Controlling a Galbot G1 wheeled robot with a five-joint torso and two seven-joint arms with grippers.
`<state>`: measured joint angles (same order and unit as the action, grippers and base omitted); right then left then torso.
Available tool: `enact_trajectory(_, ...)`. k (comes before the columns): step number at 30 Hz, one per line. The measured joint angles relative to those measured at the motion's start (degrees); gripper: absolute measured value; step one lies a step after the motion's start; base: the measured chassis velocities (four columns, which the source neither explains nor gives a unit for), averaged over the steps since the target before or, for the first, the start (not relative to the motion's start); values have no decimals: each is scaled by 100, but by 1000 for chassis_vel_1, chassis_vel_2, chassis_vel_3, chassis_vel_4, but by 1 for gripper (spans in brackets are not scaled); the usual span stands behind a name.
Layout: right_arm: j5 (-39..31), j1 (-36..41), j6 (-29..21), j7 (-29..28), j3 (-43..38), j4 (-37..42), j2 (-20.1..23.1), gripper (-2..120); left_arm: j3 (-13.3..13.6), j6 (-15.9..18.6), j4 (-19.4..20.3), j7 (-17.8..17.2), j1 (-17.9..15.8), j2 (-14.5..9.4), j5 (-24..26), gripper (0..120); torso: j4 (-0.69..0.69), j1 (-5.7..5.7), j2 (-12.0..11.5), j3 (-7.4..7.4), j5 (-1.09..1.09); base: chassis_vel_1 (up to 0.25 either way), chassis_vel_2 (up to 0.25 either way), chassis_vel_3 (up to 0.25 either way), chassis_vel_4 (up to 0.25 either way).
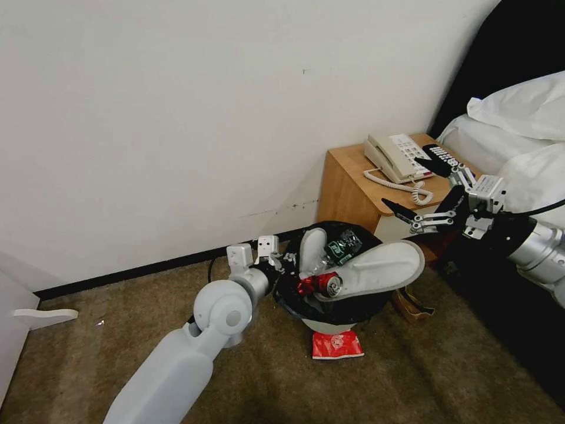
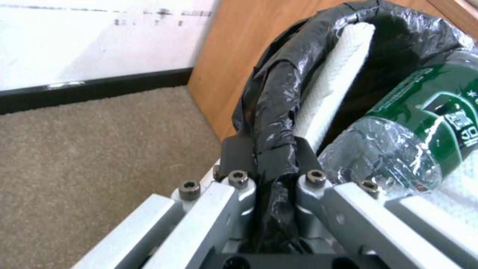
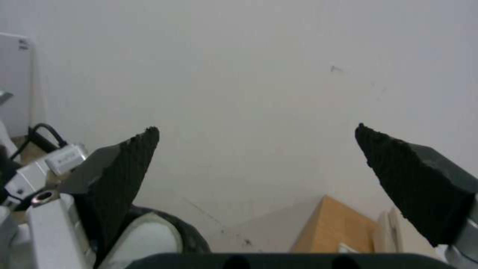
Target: Pick up the trash bin, then pick up the garbage from the floor and place it into the trash bin.
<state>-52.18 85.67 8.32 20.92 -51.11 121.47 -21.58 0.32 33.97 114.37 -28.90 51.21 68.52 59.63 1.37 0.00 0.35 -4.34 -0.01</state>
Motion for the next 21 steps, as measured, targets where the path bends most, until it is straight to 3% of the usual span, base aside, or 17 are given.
enact_trajectory(21,698,268,80,57,173,-748,-388,100,-402,29,351,-87,96,-324,337,4,0,0,0,0,1,0,0,0,0)
